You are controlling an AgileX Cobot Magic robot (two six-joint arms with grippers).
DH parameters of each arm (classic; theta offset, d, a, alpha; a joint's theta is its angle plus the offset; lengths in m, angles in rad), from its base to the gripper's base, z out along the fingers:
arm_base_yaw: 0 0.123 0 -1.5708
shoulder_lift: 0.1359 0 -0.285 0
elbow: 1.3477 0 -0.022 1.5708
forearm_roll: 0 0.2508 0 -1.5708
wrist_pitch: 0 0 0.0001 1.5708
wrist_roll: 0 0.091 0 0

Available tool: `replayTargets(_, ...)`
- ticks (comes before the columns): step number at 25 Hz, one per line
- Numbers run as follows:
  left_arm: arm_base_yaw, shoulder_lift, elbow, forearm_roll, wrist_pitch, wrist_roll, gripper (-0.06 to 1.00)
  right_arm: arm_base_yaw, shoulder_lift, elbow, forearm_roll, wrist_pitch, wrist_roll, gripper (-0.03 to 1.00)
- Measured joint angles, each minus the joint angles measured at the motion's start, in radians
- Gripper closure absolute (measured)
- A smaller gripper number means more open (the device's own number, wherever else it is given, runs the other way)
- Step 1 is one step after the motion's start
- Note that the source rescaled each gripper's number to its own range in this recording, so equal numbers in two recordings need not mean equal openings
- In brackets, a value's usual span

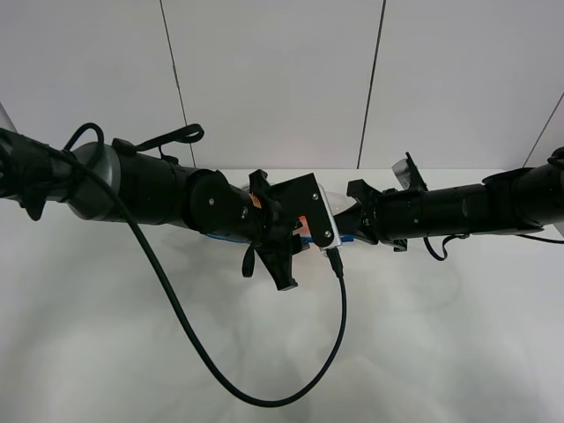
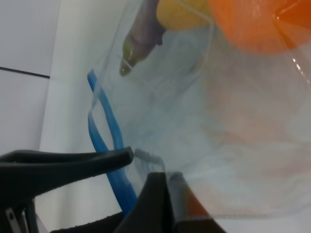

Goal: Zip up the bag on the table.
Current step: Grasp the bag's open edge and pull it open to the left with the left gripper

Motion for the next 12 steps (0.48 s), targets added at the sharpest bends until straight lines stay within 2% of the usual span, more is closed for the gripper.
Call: replayTargets(12,-0.027,0.000,0.000,0.000,-0.057,-0.026,-0.05,0.000,0.000,0.000,0.038,-0.008,0.001,0.97)
